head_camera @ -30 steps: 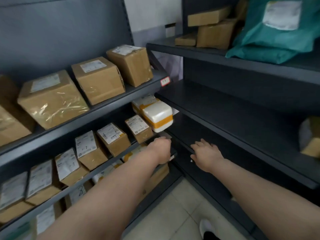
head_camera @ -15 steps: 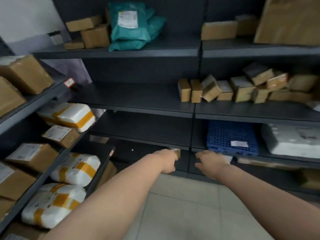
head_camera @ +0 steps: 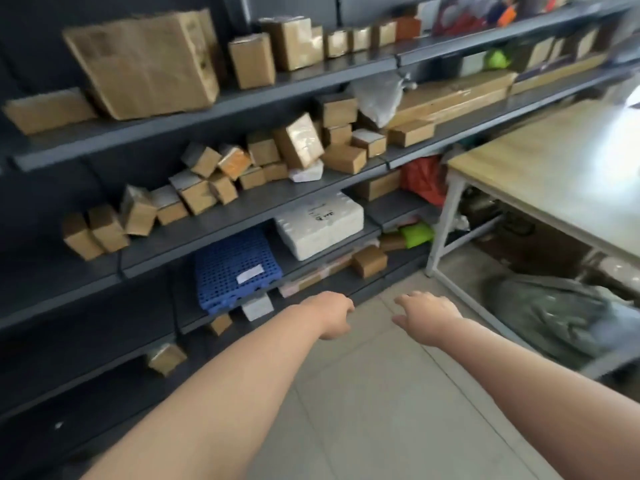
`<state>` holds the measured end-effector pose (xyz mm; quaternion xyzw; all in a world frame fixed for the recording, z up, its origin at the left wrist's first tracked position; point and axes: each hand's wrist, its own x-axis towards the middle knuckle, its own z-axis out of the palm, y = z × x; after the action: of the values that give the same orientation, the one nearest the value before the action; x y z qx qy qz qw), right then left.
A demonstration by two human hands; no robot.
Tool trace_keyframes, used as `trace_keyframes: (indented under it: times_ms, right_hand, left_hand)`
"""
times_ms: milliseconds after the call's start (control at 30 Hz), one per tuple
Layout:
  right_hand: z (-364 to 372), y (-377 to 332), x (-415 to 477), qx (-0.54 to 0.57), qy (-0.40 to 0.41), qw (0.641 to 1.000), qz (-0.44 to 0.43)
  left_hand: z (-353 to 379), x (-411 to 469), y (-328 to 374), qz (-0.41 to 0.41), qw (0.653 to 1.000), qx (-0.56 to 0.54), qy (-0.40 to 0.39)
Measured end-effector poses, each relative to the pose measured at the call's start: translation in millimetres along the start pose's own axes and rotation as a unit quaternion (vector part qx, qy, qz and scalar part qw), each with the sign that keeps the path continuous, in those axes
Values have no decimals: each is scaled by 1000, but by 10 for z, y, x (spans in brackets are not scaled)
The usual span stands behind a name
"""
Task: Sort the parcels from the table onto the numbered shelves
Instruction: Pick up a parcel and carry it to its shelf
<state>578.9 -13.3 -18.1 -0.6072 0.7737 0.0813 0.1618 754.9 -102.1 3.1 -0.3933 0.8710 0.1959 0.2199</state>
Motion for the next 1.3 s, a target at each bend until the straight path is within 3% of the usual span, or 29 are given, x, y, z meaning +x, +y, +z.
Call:
trace_keyframes:
  times_ms: [300,633,867,1300]
  right_hand:
    - [15,2169,-930,76,42,972,218]
    - [-145,3635,-1205,145,91,911,374]
    - [-463,4632,-608,154,98,882,435]
    - [-950,6009,299,193,112,841,492]
  left_hand:
    - [-308,966,2203,161,982,99,-2]
    - [-671,1846,4018,315,939,139,11]
    - [-1205,2886,4745,364,921,139,-11]
    - [-2035,4437,5605,351,929,117,-15]
